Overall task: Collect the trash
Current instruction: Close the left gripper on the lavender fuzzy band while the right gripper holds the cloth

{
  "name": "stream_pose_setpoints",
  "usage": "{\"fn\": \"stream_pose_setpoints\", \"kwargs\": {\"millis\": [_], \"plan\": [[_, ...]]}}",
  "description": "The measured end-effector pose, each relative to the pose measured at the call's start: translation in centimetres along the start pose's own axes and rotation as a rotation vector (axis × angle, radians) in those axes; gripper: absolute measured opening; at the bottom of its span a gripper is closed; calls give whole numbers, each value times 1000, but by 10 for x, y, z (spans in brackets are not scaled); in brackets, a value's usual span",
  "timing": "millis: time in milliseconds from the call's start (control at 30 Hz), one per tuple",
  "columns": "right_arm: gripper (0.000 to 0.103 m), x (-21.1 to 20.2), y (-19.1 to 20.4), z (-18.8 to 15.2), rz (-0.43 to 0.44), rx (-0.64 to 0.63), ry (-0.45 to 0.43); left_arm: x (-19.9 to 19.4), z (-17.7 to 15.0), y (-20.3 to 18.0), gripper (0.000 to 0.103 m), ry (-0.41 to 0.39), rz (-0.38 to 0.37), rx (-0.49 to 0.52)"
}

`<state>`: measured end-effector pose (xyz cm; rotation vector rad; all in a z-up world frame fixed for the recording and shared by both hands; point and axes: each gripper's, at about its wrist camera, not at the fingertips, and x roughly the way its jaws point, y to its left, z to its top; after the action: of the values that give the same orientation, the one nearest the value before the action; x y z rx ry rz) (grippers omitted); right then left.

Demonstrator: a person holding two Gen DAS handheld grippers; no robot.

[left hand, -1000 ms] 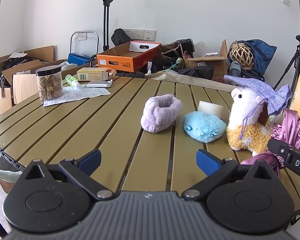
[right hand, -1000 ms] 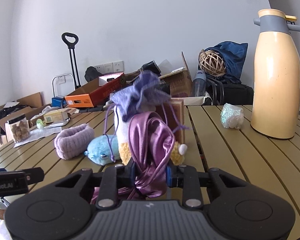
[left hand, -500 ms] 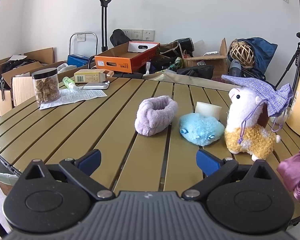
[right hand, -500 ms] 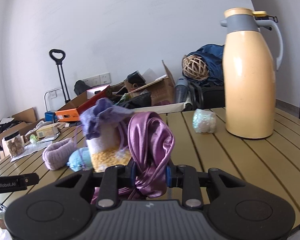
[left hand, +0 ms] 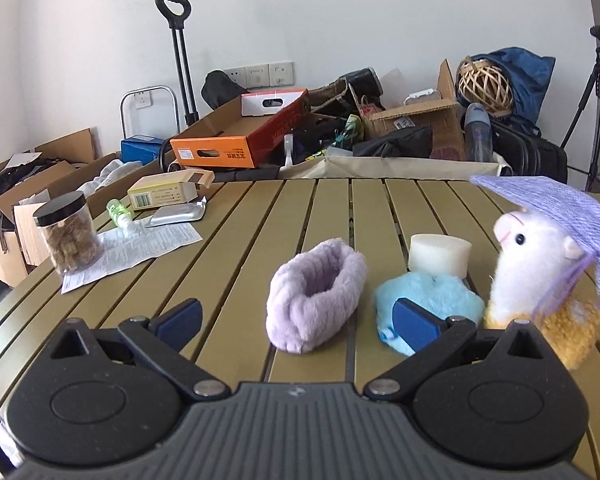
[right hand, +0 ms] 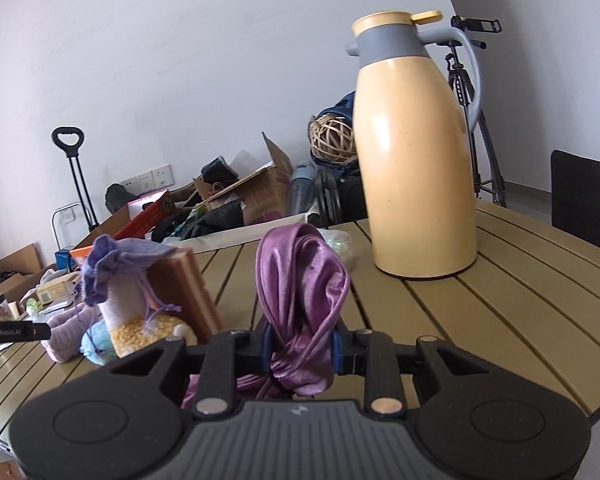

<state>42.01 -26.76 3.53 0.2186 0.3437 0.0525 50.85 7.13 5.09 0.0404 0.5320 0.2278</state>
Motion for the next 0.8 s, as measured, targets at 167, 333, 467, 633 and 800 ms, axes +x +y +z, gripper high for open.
{"fn": "stream_pose_setpoints", "kwargs": {"millis": [167, 333, 467, 633, 800], "plan": [[26, 2, -11, 0, -17, 10, 0, 37, 8, -2, 103, 66, 17, -7], [26, 3, -19, -2, -33, 10, 9, 63, 12, -1, 103, 101, 8, -24], [26, 4, -23, -2, -43, 12, 15, 77, 13, 0, 102, 130, -9, -61], [26, 4, -25, -3, -45, 15, 15, 88, 10, -3, 80, 166, -19, -65], [26, 4, -24, -4, -41, 13, 17, 89, 8, -1, 48, 176, -43, -72]]}}
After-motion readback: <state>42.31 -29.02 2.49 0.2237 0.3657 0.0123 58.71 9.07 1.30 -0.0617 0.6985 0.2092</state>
